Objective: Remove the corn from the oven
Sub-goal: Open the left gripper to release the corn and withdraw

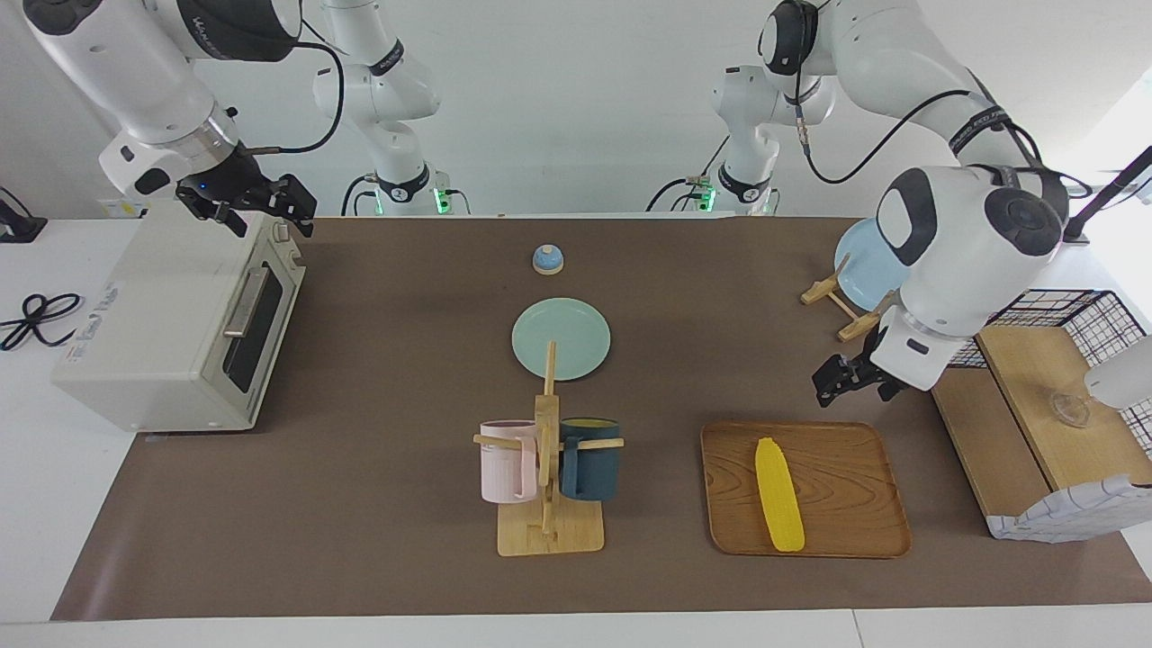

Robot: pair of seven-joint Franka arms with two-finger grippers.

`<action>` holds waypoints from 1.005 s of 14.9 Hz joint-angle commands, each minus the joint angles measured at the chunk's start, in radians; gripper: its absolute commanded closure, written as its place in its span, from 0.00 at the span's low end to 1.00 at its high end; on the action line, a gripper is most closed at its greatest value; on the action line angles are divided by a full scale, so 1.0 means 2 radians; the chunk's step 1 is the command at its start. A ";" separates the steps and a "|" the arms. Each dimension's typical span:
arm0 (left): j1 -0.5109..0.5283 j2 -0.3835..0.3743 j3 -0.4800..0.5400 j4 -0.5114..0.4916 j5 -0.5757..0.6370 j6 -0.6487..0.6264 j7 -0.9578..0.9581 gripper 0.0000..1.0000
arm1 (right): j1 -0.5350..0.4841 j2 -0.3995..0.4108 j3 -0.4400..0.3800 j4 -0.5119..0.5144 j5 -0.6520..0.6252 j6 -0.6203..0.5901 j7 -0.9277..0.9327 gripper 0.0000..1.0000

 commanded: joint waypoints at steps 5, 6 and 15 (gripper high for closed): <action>-0.006 -0.097 0.004 -0.034 0.029 -0.097 -0.006 0.00 | -0.007 -0.012 -0.001 -0.018 0.006 0.027 -0.011 0.00; -0.005 -0.111 0.004 -0.043 0.029 -0.109 -0.007 0.00 | -0.007 -0.012 -0.001 -0.018 0.006 0.025 -0.011 0.00; 0.091 -0.270 -0.103 -0.218 0.030 -0.127 -0.009 0.00 | -0.008 -0.012 -0.001 -0.016 0.005 0.024 -0.016 0.00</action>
